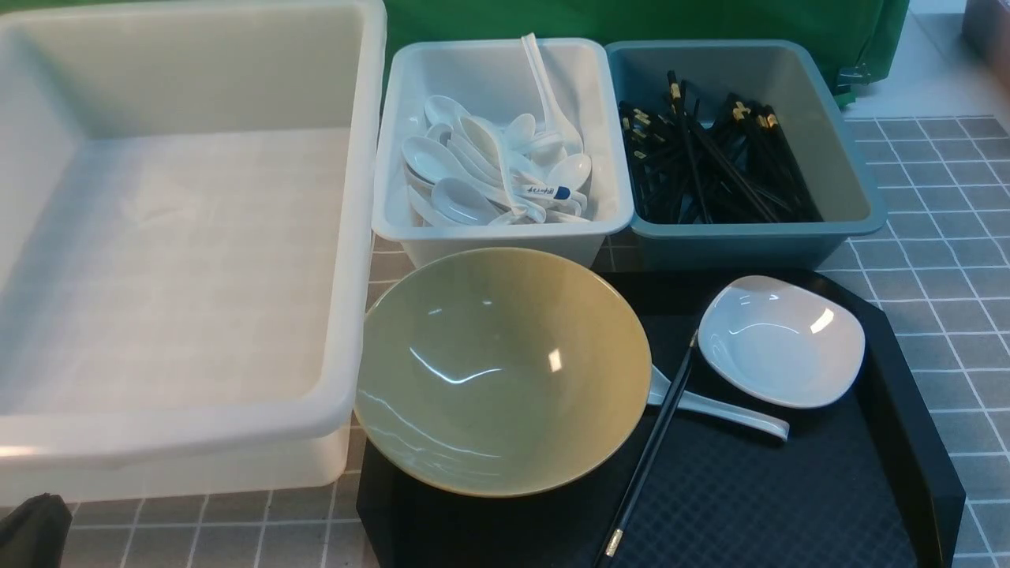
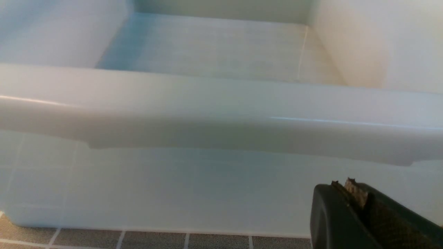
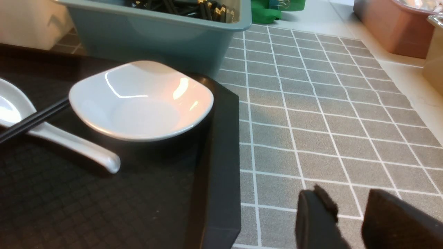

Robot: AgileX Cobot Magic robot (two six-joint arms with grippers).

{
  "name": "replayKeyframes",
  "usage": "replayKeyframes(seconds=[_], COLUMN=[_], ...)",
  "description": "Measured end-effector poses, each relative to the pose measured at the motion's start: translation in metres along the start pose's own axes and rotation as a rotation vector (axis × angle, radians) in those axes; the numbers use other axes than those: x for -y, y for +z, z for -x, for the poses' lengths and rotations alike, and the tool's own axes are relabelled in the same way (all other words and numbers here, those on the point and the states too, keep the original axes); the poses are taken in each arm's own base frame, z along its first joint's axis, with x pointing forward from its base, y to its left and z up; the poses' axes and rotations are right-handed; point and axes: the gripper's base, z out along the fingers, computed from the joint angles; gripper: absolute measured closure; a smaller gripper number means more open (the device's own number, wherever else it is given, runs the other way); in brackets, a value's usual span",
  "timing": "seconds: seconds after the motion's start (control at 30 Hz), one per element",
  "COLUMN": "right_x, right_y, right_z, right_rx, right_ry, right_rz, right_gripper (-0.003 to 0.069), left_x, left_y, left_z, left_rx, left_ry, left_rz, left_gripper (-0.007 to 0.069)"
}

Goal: On grey table put chopsticks spoon bowls plates into blue grey white boxes.
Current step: 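Grasp the large bowl on the tray by its rim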

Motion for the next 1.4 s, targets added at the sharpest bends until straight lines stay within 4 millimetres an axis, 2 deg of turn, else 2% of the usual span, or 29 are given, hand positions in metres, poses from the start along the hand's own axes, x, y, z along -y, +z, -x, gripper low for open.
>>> replayKeyframes(seconds=[0.3,0.57,0.8,0.93,1.1,1.27,1.33,1.4], right_x=[0.0,0.0,0.0,0.002,0.006,0.009,0.009,0.009], right_y=[0.0,0.0,0.0,-0.002,-0.016,-0.033,-0.036,-0.039], right_z=[0.0,0.0,0.003,0.019,0.051,0.07,0.072,0.074], right_rx=[0.0,0.0,0.031,0.21,0.602,0.883,0.92,0.972], right_ry=[0.0,0.0,0.0,0.0,0.004,0.183,0.24,0.289], right_rz=[0.0,0.0,-0.004,-0.026,-0.072,-0.021,0.007,0.034], right_gripper=[0.042,0.042,0.042,0.042,0.042,0.042,0.042,0.0422], left_x=[-0.002,-0.003,-0.001,0.0,0.003,0.005,0.006,0.007], left_y=[0.0,0.0,0.0,-0.003,-0.01,-0.02,-0.025,-0.037], left_z=[0.001,0.001,0.011,0.024,0.042,0.057,0.062,0.074], left_rx=[0.006,0.014,0.127,0.275,0.49,0.688,0.763,0.918], left_ry=[0.116,0.135,0.144,0.134,0.131,0.094,0.061,-0.019], left_rz=[0.027,0.031,0.024,0.014,-0.002,-0.028,-0.046,-0.091], left_gripper=[0.0636,0.0636,0.0636,0.0636,0.0636,0.0636,0.0636,0.0636])
